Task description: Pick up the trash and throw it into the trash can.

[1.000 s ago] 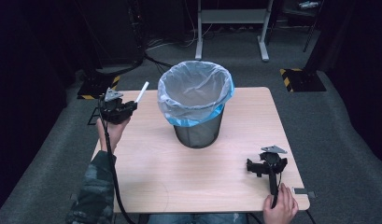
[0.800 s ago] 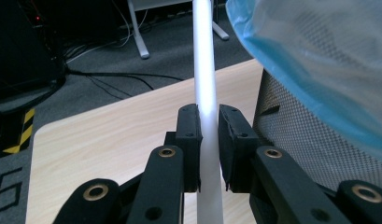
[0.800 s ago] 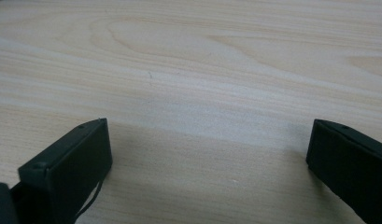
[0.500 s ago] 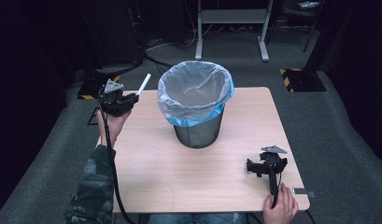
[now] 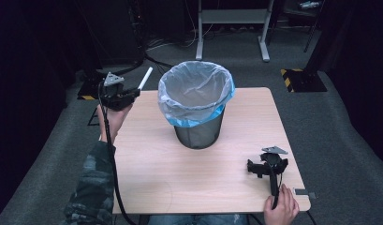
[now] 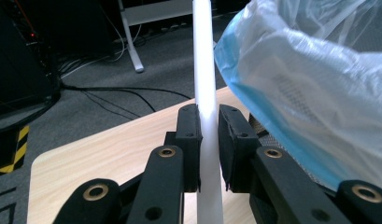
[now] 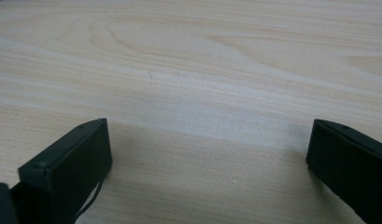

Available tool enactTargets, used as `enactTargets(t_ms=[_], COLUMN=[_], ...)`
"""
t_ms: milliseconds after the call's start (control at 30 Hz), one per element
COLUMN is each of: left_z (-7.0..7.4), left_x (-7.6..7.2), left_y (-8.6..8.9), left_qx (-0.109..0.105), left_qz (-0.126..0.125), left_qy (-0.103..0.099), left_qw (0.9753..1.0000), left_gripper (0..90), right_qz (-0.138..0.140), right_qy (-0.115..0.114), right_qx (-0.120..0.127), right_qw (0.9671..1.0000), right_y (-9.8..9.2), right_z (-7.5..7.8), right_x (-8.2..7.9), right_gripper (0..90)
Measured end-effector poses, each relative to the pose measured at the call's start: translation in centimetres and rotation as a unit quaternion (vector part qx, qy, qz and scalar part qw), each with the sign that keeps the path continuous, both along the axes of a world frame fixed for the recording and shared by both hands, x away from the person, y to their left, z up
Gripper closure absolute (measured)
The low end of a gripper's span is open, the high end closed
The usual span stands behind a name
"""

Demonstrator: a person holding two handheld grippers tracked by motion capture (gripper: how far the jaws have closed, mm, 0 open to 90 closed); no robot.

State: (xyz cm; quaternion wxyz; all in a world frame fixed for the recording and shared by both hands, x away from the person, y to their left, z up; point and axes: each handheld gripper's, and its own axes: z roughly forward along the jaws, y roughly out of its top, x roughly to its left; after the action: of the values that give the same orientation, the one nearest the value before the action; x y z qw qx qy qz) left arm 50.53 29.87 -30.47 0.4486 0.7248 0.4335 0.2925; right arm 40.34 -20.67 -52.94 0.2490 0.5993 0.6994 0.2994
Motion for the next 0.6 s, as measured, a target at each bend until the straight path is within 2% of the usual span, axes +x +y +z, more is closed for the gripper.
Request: enactTargets(t_ms=[467,600], left_z=[2.7,3.4], left_x=[0.8,1.0], left_y=[-1.6,-2.3], left_qx=[0.002,-0.003], left_qz=[-0.018,-0.026], left_qy=[-0.016,-0.019], left_qw=[0.9997,0.9995], left_gripper=[78.8,78.8], right_qz=[0.0,0.0], right_qy=[0.0,0.0], right_qx=[0.0,0.0], right_qw=[1.0,1.0], right_y=[0.0,0.0], right_z=[0.0,0.0], right_x=[0.0,0.0], right_gripper=[0.0,0.0])
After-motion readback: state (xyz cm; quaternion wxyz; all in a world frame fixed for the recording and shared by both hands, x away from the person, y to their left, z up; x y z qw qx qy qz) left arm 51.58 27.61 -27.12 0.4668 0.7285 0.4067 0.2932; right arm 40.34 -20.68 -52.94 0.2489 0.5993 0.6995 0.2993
